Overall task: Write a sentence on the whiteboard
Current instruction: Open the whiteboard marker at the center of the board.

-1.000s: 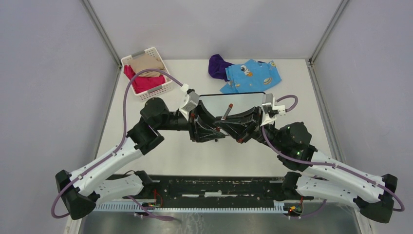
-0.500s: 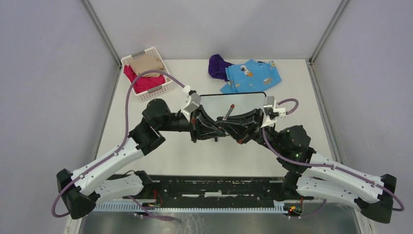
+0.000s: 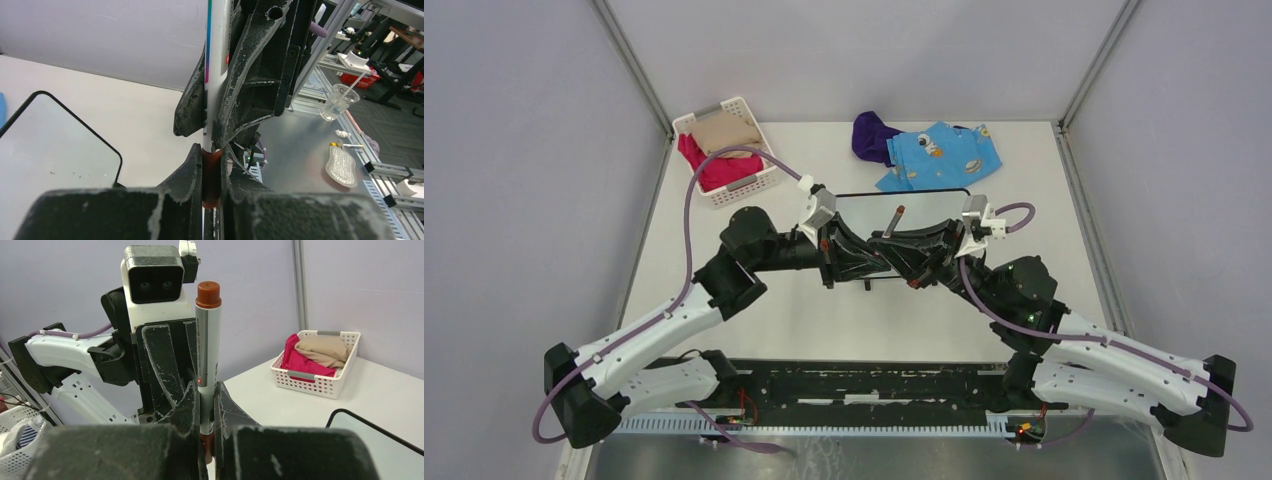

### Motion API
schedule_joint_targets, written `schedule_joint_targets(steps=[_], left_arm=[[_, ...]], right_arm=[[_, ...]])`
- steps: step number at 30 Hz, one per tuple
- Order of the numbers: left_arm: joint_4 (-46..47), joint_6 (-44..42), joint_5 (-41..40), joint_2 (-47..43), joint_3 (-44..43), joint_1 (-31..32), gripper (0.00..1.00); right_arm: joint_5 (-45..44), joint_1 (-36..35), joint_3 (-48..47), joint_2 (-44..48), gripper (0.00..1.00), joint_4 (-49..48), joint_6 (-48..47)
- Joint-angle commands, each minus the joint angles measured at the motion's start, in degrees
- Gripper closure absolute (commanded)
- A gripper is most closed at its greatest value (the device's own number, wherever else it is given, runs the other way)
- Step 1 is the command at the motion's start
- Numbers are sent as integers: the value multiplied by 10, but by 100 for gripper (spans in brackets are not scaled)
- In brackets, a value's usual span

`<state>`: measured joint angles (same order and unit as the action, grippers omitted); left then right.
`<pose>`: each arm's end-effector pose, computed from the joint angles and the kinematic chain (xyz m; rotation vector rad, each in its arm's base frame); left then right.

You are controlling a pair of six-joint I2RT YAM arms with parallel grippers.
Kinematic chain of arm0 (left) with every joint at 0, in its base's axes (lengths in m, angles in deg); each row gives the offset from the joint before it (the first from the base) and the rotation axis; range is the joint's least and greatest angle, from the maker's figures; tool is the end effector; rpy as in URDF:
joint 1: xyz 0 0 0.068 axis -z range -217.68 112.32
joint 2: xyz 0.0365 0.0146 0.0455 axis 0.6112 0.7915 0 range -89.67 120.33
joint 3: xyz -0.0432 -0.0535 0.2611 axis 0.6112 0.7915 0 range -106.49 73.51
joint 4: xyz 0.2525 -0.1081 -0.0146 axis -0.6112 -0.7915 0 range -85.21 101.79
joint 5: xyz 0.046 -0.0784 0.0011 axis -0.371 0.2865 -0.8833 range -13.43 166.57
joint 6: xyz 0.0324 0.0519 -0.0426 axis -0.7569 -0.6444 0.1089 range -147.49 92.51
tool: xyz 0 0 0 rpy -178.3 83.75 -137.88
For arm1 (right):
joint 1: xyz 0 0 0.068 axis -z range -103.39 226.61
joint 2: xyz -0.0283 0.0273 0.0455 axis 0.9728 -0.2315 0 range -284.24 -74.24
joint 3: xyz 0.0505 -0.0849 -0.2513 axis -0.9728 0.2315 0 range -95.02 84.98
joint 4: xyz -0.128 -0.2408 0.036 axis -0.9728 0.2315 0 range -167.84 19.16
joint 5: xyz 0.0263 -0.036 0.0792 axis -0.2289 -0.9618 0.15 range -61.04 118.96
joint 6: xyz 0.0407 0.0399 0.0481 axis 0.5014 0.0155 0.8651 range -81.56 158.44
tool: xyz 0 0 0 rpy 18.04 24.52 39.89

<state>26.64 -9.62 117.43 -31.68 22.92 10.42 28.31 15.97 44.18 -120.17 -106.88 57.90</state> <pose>0.1477 -0.2260 0.3767 1.0177 1.2975 -1.4158 0.1120 0.1975 0.3930 -0.4267 1.1664 1.2231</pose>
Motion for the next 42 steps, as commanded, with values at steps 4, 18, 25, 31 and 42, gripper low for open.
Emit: schedule_joint_targets(steps=[4, 18, 25, 31, 42], left_arm=[[-90, -20, -24, 8, 36, 6, 98], [-126, -28, -41, 21, 33, 7, 98], [-219, -58, -204, -60, 26, 6, 98], [-360, -35, -591, -115, -1, 5, 98], [-459, 95, -532, 3, 22, -236, 98]], right_arm=[[-34, 2, -88, 32, 100, -150, -34], [-26, 3, -90, 61, 100, -130, -55], [-68, 2, -80, 102, 100, -13, -118], [-176, 2, -32, 148, 100, 133, -155], [-211, 2, 57, 198, 100, 179, -141]])
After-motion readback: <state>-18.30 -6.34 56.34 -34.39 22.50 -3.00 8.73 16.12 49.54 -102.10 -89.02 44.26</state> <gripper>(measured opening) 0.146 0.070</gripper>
